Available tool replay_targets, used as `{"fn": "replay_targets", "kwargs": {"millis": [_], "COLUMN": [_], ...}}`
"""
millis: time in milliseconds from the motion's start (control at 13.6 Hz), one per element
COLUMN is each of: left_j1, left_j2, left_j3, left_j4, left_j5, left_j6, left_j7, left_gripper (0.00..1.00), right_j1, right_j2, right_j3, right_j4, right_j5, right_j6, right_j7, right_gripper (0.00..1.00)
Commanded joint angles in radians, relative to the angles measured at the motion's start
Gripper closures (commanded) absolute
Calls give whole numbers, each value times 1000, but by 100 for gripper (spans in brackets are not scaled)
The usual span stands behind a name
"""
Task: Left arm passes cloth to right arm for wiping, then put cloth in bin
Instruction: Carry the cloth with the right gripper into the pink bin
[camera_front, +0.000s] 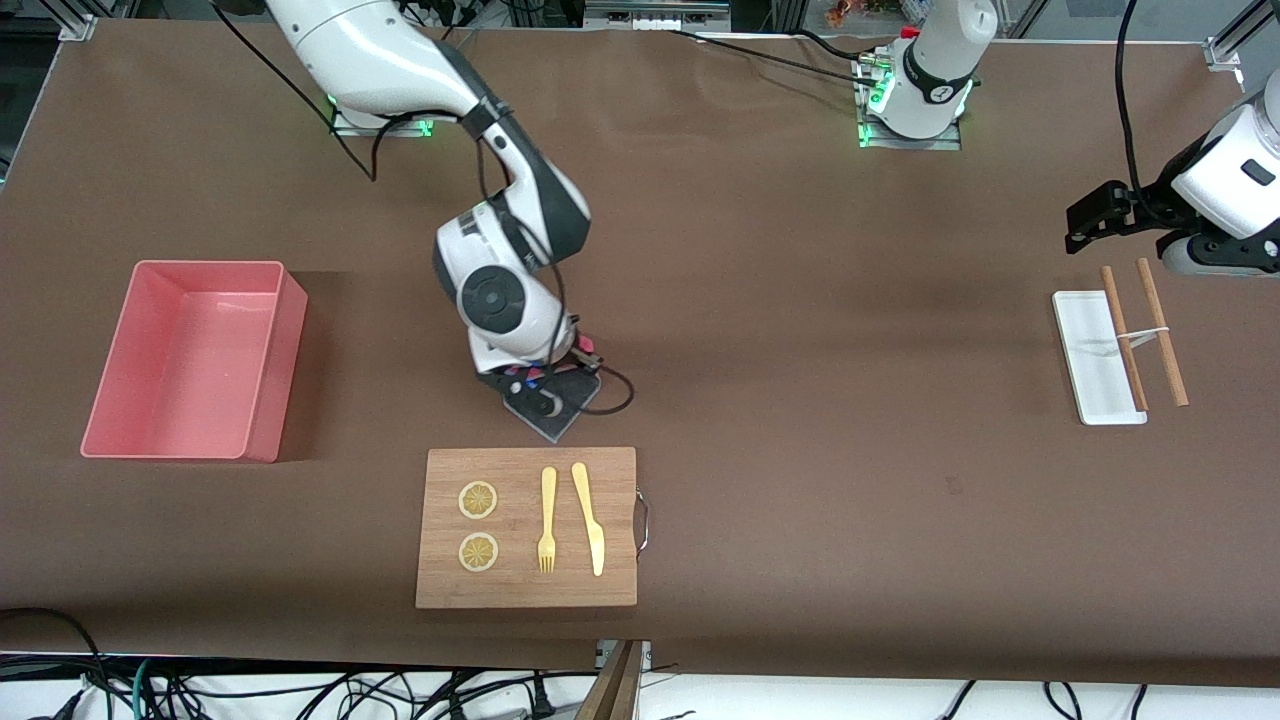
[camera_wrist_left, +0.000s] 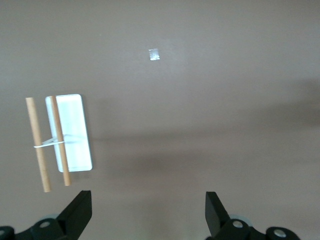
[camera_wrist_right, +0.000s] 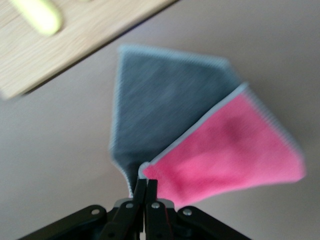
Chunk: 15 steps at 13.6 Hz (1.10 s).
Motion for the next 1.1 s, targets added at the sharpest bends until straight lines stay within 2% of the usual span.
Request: {"fn": "replay_targets", "kwargs": {"millis": [0, 293, 734, 1027], "left_j1": [20, 24, 32, 44], "left_j2": [14, 15, 35, 45], "left_j3": [12, 12, 12, 13], "left_j4": [30, 45, 47, 91], "left_j5": [-27, -16, -12, 18], "left_j6": [-36, -33, -29, -24], "left_j7": [23, 52, 48, 55], "left_gripper": [0, 0, 0, 0], "right_j1": [-100, -230, -247, -247], "right_j2": [-6, -17, -49, -147], "right_j3": [10, -14, -203, -270], "right_j4": [-2, -1, 1, 5], "right_j5": [-3, -49, -58, -57], "right_j6": [-81, -205, -320, -454], "right_j7": [-167, -433, -790, -910], "right_gripper": [100, 100, 100, 100]}}
